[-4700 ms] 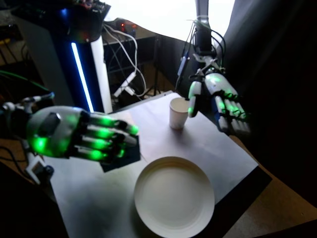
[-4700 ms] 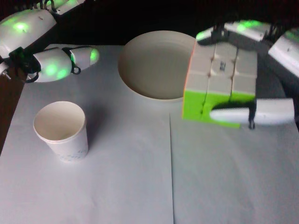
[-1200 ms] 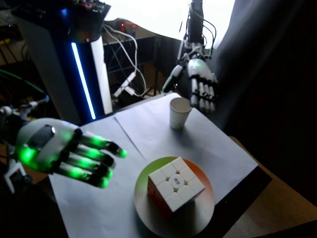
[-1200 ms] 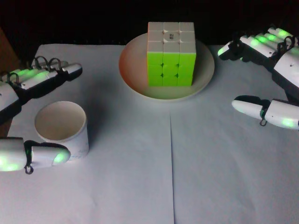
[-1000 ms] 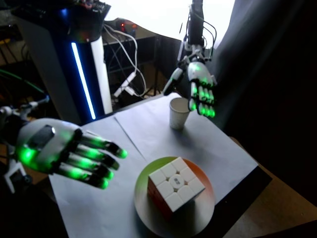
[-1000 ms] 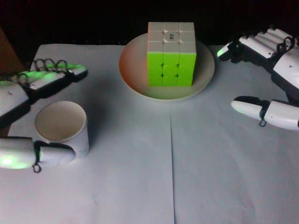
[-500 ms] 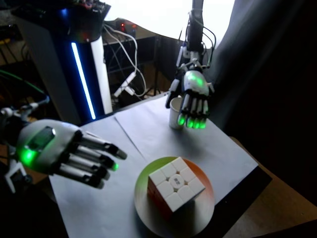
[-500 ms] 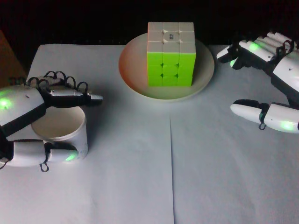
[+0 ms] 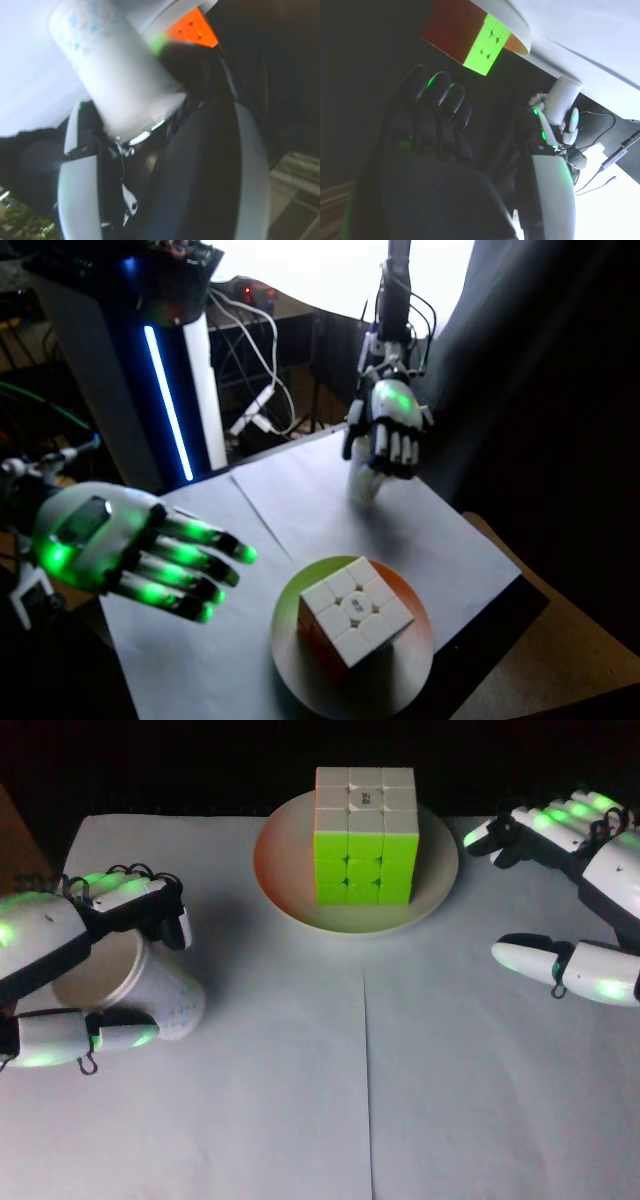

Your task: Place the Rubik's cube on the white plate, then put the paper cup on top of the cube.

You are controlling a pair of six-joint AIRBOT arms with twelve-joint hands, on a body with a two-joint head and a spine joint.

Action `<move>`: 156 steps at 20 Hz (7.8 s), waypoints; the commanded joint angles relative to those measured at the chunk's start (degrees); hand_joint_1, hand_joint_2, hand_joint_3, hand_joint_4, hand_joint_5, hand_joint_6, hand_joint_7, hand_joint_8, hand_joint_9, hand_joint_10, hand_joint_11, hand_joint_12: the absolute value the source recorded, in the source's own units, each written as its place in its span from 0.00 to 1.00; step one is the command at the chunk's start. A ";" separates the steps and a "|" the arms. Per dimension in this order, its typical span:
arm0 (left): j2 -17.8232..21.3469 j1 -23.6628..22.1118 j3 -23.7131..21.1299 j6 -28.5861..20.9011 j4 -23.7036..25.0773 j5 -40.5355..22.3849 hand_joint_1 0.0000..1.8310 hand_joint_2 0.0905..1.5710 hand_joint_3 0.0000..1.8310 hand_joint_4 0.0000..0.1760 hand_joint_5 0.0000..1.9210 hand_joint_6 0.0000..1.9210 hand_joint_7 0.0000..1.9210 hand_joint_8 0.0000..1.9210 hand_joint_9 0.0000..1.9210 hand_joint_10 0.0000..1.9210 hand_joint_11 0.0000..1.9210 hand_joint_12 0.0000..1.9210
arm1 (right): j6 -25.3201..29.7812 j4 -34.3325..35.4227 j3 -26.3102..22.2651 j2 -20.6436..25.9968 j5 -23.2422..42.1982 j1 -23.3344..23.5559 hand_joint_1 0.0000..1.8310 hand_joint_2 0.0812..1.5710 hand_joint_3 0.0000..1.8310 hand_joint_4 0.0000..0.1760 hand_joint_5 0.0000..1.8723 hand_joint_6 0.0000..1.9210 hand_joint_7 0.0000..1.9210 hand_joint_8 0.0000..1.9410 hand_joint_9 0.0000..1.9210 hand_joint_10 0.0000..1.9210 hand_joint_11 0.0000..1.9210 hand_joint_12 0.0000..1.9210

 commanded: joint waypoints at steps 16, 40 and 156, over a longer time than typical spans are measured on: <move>2.76 -13.27 0.86 -1.08 9.79 -0.67 0.77 0.87 0.00 0.26 0.07 0.94 0.19 0.94 0.24 1.00 0.25 1.00 | 0.08 0.03 0.12 -0.17 7.32 0.26 0.39 0.78 0.00 0.00 0.00 0.49 0.07 0.54 0.06 0.67 0.00 0.78; -5.30 -28.87 9.54 -1.04 14.18 10.42 0.87 0.75 0.04 0.59 0.15 1.00 0.10 0.96 0.29 0.88 0.27 1.00 | 0.08 0.25 0.05 -0.21 7.34 -0.06 0.43 0.78 0.00 0.00 0.03 0.42 0.09 0.41 0.04 0.59 0.00 0.76; -38.85 -36.64 43.06 -35.56 9.79 5.77 0.70 0.80 0.00 0.23 0.07 0.91 0.00 0.88 0.08 0.90 0.15 0.93 | 0.09 1.69 0.61 -1.93 7.39 -2.03 0.40 0.77 0.00 0.00 0.00 0.50 0.02 0.60 0.00 0.70 0.00 0.90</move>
